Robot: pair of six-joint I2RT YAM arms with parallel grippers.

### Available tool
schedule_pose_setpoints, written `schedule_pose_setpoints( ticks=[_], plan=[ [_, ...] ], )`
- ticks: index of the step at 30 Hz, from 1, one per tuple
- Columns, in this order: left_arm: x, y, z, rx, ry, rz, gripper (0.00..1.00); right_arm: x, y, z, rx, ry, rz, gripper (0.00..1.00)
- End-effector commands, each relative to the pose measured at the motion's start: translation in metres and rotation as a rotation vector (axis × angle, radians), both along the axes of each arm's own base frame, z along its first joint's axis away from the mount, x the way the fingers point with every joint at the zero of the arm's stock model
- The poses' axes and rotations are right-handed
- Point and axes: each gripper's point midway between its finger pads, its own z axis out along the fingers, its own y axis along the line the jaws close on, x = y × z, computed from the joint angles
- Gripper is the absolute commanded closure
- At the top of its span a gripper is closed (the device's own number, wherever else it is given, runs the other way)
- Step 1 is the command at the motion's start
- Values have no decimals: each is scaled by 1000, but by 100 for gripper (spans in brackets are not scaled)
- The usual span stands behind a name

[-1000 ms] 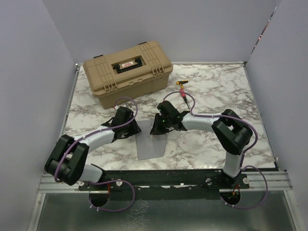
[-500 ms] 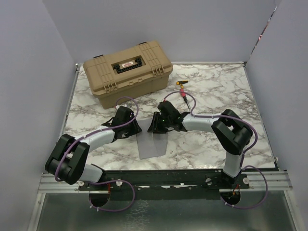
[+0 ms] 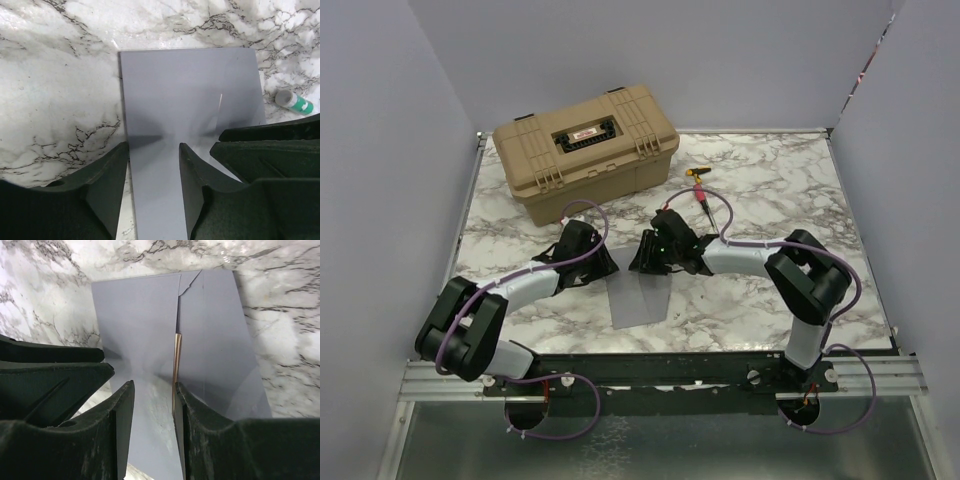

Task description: Place the letter into the envelope and seal it

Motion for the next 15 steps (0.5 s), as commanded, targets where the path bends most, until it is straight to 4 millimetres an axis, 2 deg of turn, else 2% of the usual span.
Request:
schedule_pose_setpoints(
  ticks=[1, 7, 9, 15],
  plan=[
    [-4, 16, -7, 69, 23, 60, 49, 10, -24, 6, -78, -36, -87, 58],
    [-2, 16, 2, 69, 10, 56, 44, 13, -26, 31, -60, -93, -71, 58],
    [0, 15, 8, 70, -2, 48, 44, 17, -37, 37, -106, -120, -100, 58],
    [-5, 8, 26, 36, -25, -9, 43, 23, -95, 43, -261, -130, -188, 56]
  ],
)
